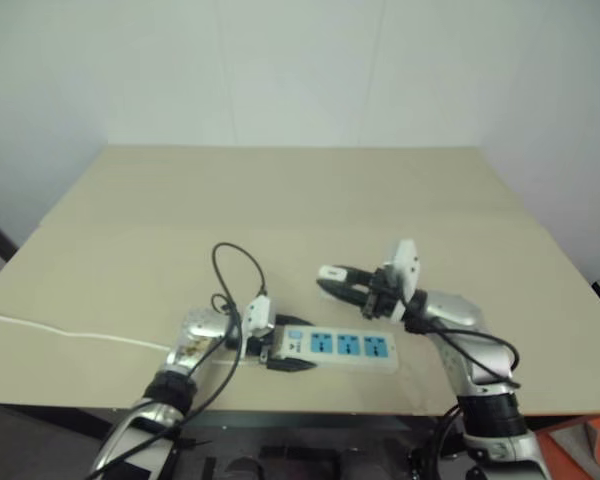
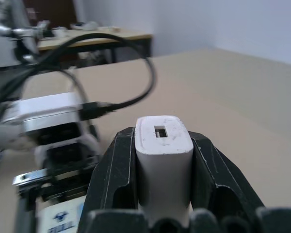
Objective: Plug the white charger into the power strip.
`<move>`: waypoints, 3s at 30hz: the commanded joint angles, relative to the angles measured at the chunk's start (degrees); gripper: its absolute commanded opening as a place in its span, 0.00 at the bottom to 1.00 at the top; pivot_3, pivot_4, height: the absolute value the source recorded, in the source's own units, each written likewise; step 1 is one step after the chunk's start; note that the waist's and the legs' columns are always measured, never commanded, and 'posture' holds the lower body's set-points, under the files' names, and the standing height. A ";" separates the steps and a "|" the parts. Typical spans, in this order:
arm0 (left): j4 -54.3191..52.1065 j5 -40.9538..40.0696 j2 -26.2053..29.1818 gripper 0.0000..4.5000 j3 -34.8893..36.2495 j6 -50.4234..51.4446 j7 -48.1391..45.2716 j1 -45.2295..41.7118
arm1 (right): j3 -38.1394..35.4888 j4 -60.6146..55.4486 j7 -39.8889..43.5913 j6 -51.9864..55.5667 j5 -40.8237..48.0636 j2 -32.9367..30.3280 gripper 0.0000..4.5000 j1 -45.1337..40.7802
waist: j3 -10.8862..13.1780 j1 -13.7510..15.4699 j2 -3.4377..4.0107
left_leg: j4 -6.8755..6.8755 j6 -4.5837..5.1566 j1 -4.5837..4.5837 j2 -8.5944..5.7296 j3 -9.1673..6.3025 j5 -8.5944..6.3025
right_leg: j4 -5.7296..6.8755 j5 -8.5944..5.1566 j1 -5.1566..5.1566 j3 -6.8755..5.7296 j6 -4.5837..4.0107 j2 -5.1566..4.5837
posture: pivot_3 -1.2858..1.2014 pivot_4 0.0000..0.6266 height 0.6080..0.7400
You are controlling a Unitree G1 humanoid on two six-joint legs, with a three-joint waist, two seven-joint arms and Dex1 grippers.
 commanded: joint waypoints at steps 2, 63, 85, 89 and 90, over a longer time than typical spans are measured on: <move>-0.91 1.78 1.52 0.74 -0.87 1.06 -0.09 1.00 | 2.05 5.28 4.96 -8.73 1.01 0.06 0.25 -0.07 | 0.00 -0.02 0.00 | -0.01 0.00 0.00 0.03 0.00 0.00 | 0.00 0.00 -0.01 0.00 -0.02 0.04 | 0.52 0.24 1.00; -2.83 1.45 2.42 0.74 -1.12 2.75 3.15 2.37 | 10.03 22.89 13.06 -13.77 -2.18 -12.37 0.25 1.88 | -0.12 0.85 -0.15 | -0.04 0.03 0.61 0.04 0.00 -0.05 | -0.38 -0.10 0.80 -0.03 0.14 0.03 | 0.52 0.24 1.00; -2.91 1.41 2.05 0.74 -1.38 3.06 4.20 2.25 | 15.55 17.47 13.96 -8.55 -1.95 -12.32 0.62 0.77 | -0.23 0.87 -0.33 | -0.08 0.04 0.64 0.06 0.00 -0.06 | -0.41 -0.12 0.80 -0.03 0.13 0.03 | 0.52 0.24 1.00; -3.17 1.29 1.98 0.74 -1.52 3.24 4.12 2.39 | 15.61 16.42 14.43 -7.34 -1.77 -12.44 0.92 0.89 | -0.30 0.59 -0.43 | -0.09 0.04 0.68 0.08 0.00 -0.06 | -0.40 -0.12 0.83 -0.04 0.13 0.05 | 0.52 0.24 1.00; -3.17 1.29 1.94 0.74 -1.53 3.26 4.17 2.36 | 15.62 16.33 14.45 -7.29 -1.86 -12.44 0.99 0.92 | -0.30 0.59 -0.43 | -0.09 0.04 0.69 0.07 0.00 -0.06 | -0.41 -0.12 0.83 -0.04 0.13 0.05 | 0.52 0.24 1.00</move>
